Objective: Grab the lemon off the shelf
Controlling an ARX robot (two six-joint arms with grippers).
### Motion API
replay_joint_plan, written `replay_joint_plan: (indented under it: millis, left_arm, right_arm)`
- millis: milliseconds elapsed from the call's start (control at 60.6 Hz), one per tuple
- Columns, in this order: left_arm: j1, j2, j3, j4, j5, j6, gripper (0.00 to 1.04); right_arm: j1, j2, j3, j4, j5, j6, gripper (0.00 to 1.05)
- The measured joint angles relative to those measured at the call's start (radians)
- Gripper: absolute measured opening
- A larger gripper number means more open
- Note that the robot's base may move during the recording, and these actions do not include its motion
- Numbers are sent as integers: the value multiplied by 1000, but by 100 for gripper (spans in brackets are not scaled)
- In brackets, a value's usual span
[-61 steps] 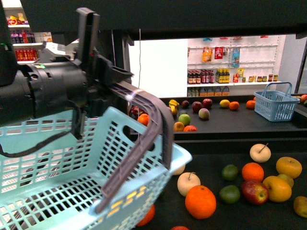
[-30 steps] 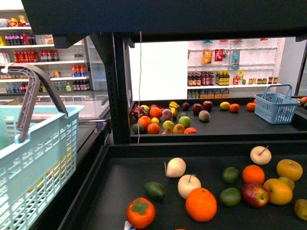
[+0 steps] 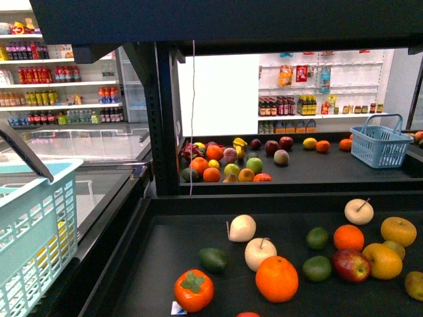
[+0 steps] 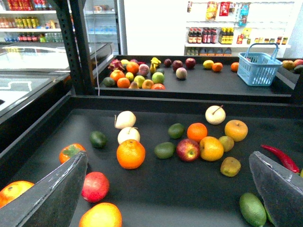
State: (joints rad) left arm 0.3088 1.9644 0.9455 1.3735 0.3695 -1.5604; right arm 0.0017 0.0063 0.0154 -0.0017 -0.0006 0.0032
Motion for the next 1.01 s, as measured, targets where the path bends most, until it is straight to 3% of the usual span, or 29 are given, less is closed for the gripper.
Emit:
replay_joint_plan:
  millis: [116, 380, 627, 759, 1007]
  left_arm:
    - [0, 0, -17, 20, 0, 1, 9]
    - [-1, -2, -64, -15, 16, 65, 56]
    - [6, -126, -91, -321, 43, 309, 99]
    - [14, -219, -91, -507, 27, 433, 97]
    - [0, -493, -102, -949, -93, 769, 97]
  right_arm:
    - [0, 0, 0, 0, 0, 0, 102]
    - [0, 0, 0, 0, 0, 0, 102]
    - [0, 0, 0, 0, 0, 0, 102]
    - [0, 0, 0, 0, 0, 0, 102]
    - [0, 0, 0, 0, 0, 0, 102]
